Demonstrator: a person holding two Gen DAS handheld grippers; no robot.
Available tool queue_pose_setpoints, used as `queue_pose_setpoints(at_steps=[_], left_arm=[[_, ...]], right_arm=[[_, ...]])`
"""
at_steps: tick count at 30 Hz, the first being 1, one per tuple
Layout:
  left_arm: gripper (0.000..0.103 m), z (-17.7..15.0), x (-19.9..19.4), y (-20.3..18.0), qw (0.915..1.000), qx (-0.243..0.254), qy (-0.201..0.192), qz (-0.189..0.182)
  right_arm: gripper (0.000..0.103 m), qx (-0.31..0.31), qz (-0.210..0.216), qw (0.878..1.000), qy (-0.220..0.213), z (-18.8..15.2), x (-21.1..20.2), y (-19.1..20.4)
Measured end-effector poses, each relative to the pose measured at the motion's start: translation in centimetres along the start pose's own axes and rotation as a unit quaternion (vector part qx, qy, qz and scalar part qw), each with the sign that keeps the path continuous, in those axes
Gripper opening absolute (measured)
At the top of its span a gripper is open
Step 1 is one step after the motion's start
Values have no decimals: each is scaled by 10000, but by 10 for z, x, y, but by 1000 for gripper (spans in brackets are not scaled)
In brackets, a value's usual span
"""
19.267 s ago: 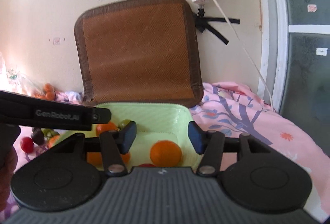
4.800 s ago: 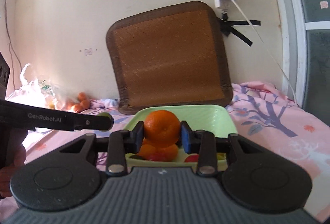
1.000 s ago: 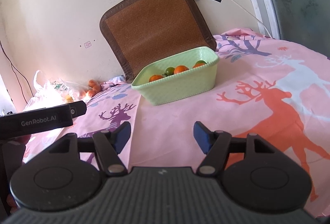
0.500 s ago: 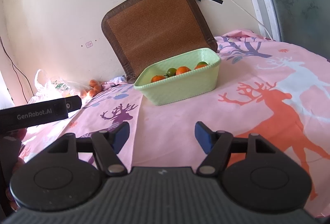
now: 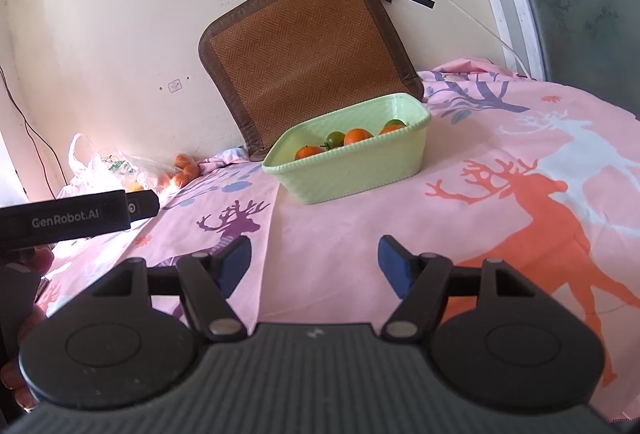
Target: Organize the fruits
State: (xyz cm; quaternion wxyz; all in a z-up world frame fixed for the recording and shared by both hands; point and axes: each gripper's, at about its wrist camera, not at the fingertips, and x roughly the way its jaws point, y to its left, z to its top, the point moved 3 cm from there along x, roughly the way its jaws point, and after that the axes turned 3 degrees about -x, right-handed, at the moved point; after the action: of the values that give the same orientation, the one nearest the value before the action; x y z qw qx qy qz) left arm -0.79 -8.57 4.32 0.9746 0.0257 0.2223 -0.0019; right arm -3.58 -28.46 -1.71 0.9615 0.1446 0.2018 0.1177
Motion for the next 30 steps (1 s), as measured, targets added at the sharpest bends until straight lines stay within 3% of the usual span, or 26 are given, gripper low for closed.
queue_pose_setpoints(at_steps=[30], left_arm=[[103, -2, 0, -3, 9999, 133, 48, 20]], right_arm=[[72, 15, -5, 10000, -28, 0, -1, 0]])
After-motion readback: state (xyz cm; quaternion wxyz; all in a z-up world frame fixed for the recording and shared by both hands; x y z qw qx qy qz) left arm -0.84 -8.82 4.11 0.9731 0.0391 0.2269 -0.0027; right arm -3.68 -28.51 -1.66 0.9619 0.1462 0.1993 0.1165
